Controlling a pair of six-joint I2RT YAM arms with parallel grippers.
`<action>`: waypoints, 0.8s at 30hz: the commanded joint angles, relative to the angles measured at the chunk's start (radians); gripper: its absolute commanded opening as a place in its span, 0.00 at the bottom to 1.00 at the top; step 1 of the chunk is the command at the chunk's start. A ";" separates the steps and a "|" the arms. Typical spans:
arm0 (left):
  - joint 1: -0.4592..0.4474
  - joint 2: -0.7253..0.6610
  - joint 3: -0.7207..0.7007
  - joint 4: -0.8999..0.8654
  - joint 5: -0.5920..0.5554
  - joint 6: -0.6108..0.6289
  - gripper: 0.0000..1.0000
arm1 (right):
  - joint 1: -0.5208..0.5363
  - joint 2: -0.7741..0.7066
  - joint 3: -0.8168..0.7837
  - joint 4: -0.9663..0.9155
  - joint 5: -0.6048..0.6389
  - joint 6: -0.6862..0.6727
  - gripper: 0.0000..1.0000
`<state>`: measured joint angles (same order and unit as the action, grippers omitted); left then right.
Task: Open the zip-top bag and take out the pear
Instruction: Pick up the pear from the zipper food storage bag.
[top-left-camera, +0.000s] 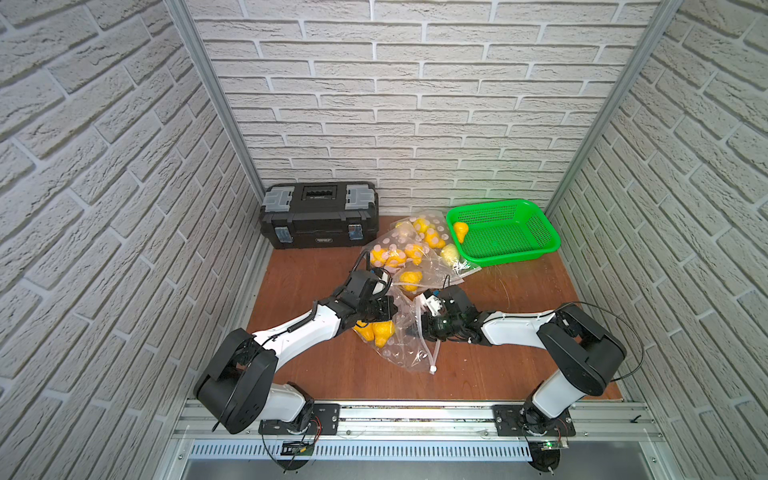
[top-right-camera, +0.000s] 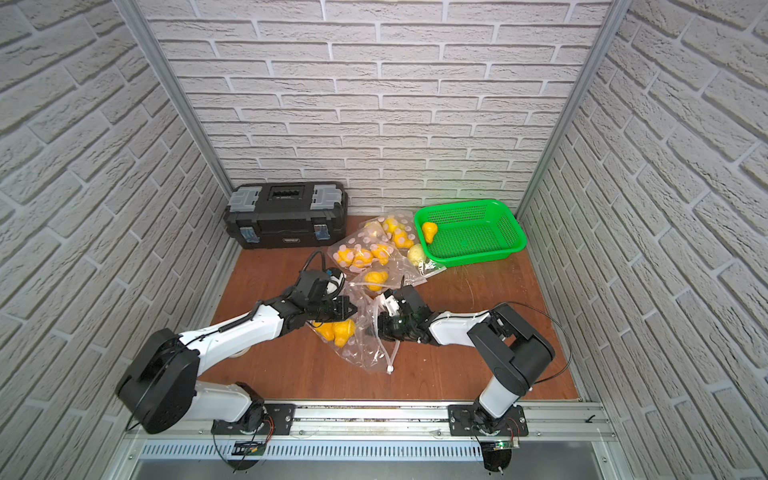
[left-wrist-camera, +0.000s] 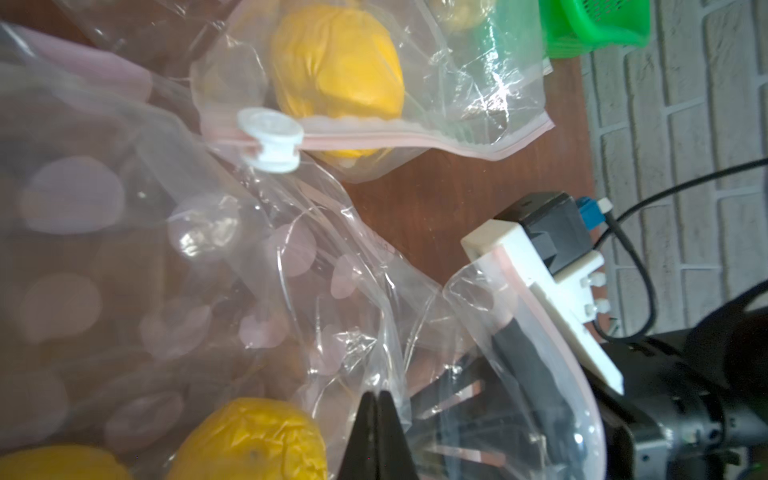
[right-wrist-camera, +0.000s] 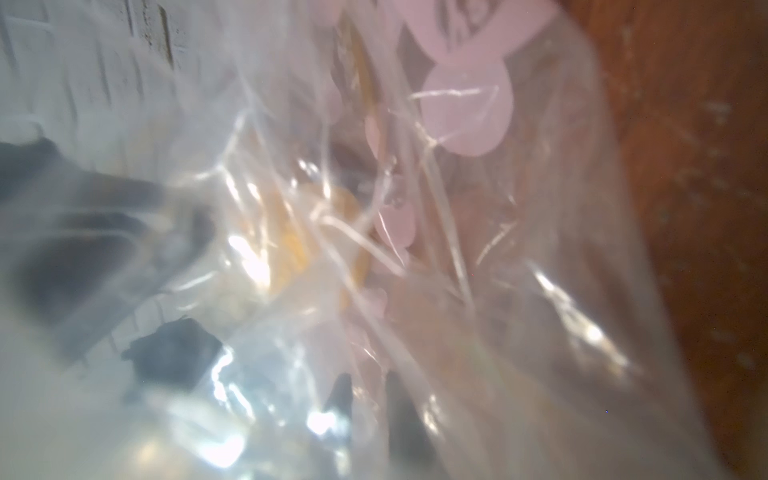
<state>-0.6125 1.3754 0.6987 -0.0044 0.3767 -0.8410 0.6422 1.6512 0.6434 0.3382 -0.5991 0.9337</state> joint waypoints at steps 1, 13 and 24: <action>0.011 -0.013 -0.035 0.284 0.109 -0.156 0.00 | 0.013 0.016 0.000 0.131 0.032 0.029 0.16; 0.036 0.039 -0.145 0.577 0.171 -0.319 0.00 | 0.012 0.053 0.034 0.181 0.189 0.042 0.14; 0.039 0.122 -0.177 0.789 0.247 -0.392 0.00 | -0.039 0.050 0.105 0.019 0.271 -0.035 0.17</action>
<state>-0.5762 1.4830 0.5312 0.6285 0.5690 -1.1992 0.6090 1.7023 0.7086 0.3523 -0.3458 0.9310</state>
